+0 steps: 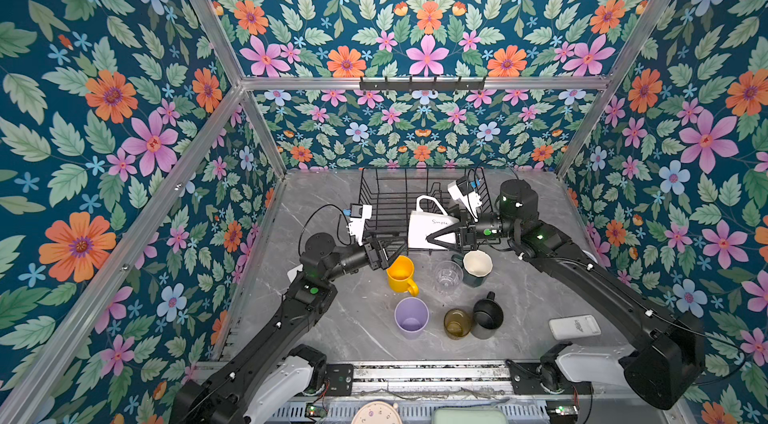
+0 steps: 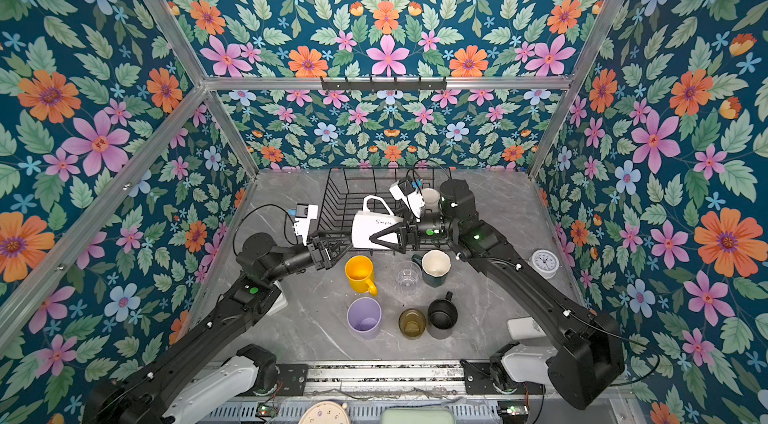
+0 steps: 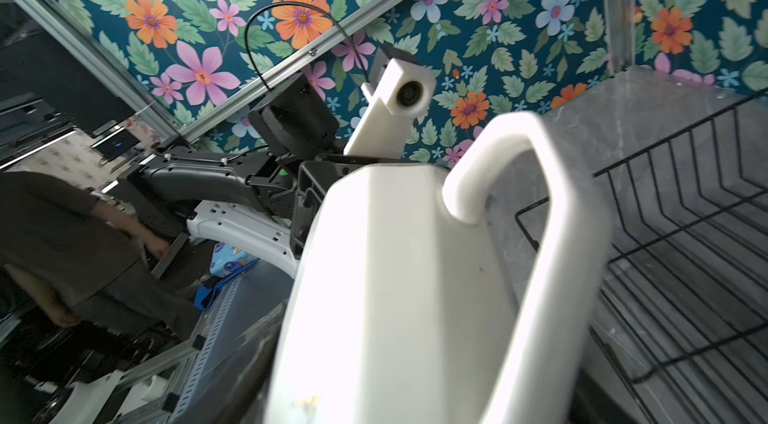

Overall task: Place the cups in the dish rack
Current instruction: 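Open the left gripper and withdraw it while the right gripper holds the mug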

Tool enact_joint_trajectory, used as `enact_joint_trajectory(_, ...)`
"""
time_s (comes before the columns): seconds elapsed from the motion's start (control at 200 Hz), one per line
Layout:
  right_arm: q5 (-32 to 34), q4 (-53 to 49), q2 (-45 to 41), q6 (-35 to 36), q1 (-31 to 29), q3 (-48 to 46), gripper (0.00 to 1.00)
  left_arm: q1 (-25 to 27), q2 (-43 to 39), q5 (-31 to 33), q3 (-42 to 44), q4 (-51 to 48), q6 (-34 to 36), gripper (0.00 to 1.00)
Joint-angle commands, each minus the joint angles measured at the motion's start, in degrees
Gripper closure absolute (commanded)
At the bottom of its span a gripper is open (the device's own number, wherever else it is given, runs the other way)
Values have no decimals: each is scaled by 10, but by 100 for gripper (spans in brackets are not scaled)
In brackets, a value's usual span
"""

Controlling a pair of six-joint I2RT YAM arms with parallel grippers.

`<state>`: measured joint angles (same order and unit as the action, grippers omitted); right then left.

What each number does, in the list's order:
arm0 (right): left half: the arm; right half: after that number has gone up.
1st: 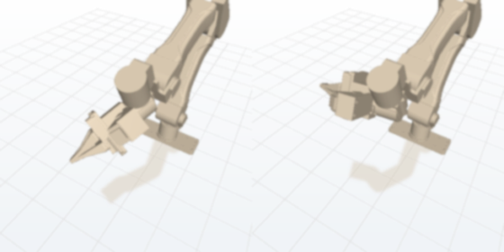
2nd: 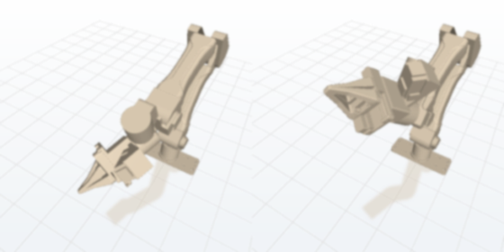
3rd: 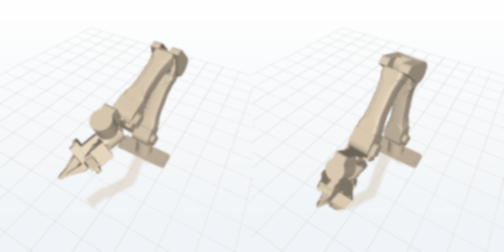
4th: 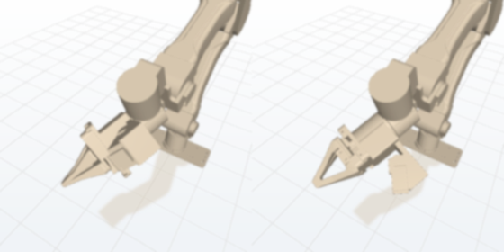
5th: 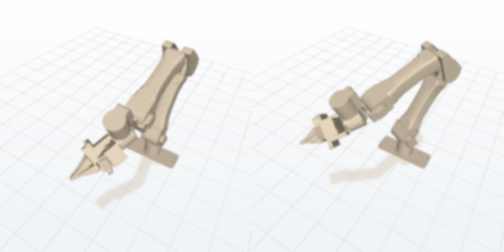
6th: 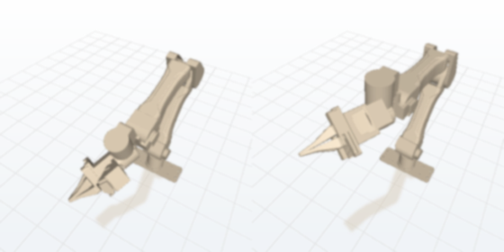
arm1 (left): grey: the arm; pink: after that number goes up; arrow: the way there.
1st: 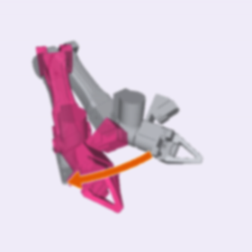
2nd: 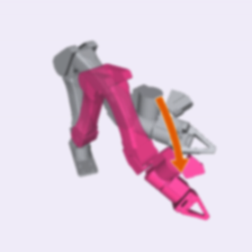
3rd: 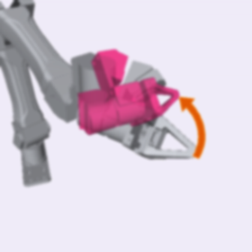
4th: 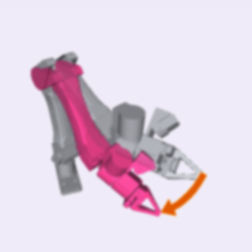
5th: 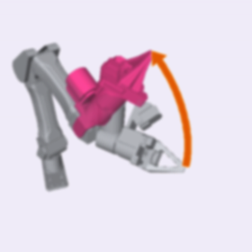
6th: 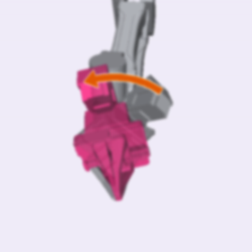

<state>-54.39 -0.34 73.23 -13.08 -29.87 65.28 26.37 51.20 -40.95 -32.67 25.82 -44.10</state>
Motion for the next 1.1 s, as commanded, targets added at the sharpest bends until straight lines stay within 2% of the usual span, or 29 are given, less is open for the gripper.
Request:
enact_joint_trajectory(0.0, 51, -54, -15, 32, 10, 20, 100, -5, -31, 120, -10, -102, 71, 4)
enact_joint_trajectory(0.245, 214, -238, 0, 127, 13, 126, 100, -7, -109, 377, -27, -239, 111, 1)
enact_joint_trajectory(0.405, 320, -339, 52, 179, 13, 223, 100, -7, -157, 475, -22, -272, 119, 0)
enact_joint_trajectory(0.595, 400, -431, 136, 256, 14, 322, 100, -7, -194, 523, -16, -303, 125, 0)
enact_joint_trajectory(0.83, 444, -540, 247, 336, 13, 457, 100, -7, -220, 552, -6, -313, 129, 0)
enact_joint_trajectory(1.095, 503, -661, 379, 390, 14, 623, 100, -7, -235, 575, -11, -337, 142, 0)
